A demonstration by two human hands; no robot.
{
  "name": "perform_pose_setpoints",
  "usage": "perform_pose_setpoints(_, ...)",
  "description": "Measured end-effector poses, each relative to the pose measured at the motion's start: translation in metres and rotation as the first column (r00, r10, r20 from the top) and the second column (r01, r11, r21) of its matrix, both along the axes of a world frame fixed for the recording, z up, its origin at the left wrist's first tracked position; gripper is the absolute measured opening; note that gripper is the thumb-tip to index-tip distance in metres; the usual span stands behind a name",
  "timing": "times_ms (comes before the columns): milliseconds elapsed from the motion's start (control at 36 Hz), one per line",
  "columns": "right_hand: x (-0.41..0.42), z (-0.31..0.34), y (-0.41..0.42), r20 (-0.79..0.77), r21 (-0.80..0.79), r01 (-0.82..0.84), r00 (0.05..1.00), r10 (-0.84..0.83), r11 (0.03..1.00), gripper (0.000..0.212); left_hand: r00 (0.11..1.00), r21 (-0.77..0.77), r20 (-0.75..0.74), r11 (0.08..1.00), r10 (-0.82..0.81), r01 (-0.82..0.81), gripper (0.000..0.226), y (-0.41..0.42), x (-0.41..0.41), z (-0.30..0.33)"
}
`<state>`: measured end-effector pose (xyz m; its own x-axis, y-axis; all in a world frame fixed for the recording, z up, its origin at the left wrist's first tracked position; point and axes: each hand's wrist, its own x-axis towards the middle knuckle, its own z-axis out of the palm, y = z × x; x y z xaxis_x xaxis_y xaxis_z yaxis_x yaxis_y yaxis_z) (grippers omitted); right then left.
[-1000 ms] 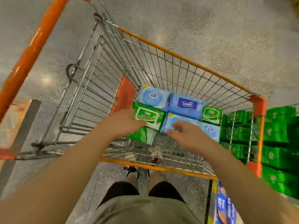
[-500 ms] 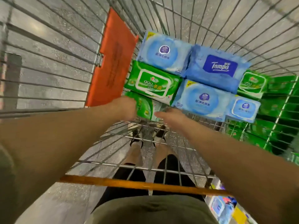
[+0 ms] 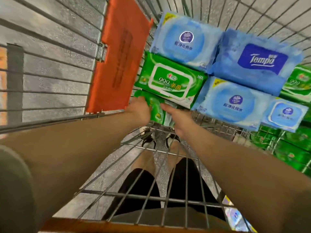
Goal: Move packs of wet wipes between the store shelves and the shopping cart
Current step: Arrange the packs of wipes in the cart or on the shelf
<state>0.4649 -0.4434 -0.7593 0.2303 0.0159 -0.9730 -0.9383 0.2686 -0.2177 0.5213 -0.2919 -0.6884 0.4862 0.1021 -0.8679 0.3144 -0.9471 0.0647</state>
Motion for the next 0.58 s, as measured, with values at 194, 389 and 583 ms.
perform_pose_setpoints(194, 0.006, 0.011, 0.012, -0.033, 0.020, -0.017, 0.999, 0.017, 1.000, 0.106, 0.998, -0.006, -0.057, 1.000, -0.030, 0.030, 0.044, 0.005, -0.001, 0.000)
perform_pose_setpoints(389, 0.010, 0.064, 0.019, -0.085, -0.162, -0.024, 0.996, 0.010, 0.986, 0.087, 0.997, -0.055, -0.033, 0.996, -0.065, 0.063, 0.035, 0.009, 0.001, 0.021)
perform_pose_setpoints(583, 0.004, 0.109, 0.005, -0.112, -0.165, -0.092, 0.991, 0.074, 0.982, 0.115, 0.946, -0.142, -0.269, 0.979, -0.181, 0.147, 0.057, 0.014, 0.012, 0.079)
